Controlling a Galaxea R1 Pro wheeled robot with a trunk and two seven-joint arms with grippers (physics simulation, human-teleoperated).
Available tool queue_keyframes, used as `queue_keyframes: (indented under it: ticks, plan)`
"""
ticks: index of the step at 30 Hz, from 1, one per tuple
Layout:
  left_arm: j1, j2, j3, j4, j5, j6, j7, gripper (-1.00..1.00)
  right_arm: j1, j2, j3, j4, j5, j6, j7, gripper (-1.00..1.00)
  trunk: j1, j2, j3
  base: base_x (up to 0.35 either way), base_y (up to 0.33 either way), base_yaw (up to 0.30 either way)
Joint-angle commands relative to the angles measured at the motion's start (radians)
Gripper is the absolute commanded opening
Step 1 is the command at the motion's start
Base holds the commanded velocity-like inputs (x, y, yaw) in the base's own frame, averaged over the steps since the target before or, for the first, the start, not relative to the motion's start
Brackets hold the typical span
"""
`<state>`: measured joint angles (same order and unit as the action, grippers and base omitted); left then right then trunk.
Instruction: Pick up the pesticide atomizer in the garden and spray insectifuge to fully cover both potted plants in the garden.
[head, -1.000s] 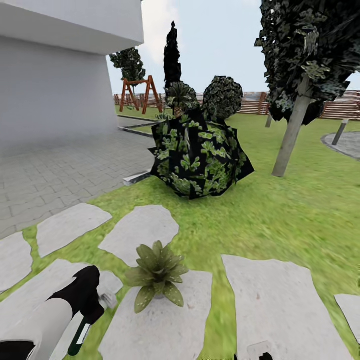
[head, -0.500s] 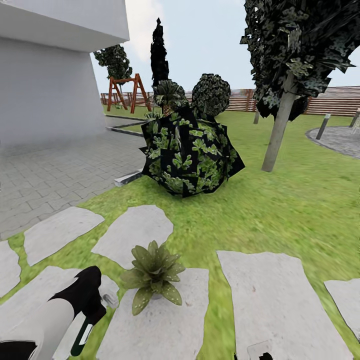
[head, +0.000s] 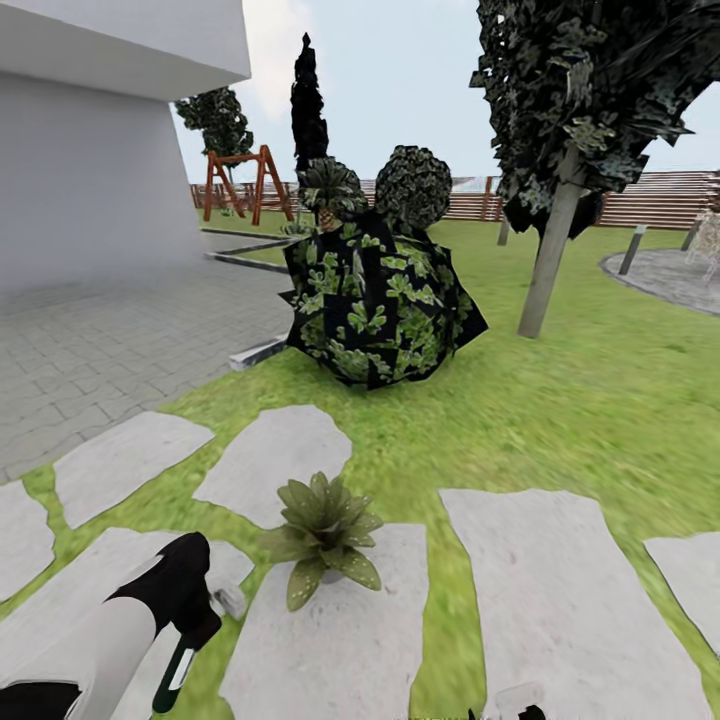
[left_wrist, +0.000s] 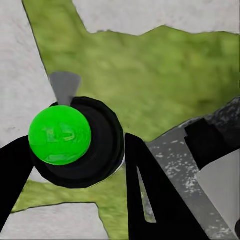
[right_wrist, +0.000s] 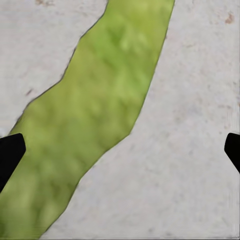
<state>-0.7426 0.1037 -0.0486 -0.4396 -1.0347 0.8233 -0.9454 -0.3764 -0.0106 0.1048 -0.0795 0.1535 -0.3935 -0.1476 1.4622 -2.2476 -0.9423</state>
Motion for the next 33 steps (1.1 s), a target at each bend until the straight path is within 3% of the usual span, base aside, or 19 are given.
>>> queue_keyframes:
  ticks: [1,8,12,14,18,20,33]
  plan:
    - [0.0,0.001,-0.005,-0.002,-0.004,0.003,-0.009,-1.0,-0.001,-0.001,0.008,0.001,0.007,-0.001,-0.01,1.0,0.0,0.0,-0.001,-0.002,0.335,-0.272]
    - [-0.002,0.007,-0.01,-0.005,-0.008,0.003,-0.027,-1.0,-0.001,0.0,0.008,0.001,0.008,-0.001,-0.01,1.0,0.0,0.0,-0.001,0.0,0.319,-0.288]
    - [-0.01,0.017,-0.011,-0.018,-0.021,0.001,-0.127,-1.0,-0.001,-0.001,0.007,0.001,0.007,-0.001,-0.011,1.0,0.0,0.0,-0.001,0.0,0.098,-0.29]
    - [-0.013,0.018,-0.011,-0.021,-0.027,0.001,-0.148,-1.0,-0.001,-0.002,0.007,0.001,0.008,-0.001,-0.011,1.0,0.0,0.0,-0.001,0.0,0.019,-0.255]
    - [-0.016,0.016,-0.01,-0.023,-0.119,0.0,-0.168,-1.0,-0.001,-0.002,0.007,0.0,0.008,-0.001,-0.011,1.0,0.0,0.0,-0.001,0.0,0.003,-0.063]
    - [-0.017,0.015,-0.01,-0.025,-0.135,0.0,-0.18,-1.0,-0.001,-0.002,0.01,0.0,0.008,-0.001,-0.009,1.0,0.0,0.0,-0.001,0.0,0.0,-0.008]
    - [-0.089,0.018,-0.011,-0.076,-0.145,0.001,-0.251,-1.0,-0.001,-0.002,0.006,-0.008,0.008,-0.005,-0.01,1.0,0.0,0.0,-0.001,0.0,0.0,-0.001]
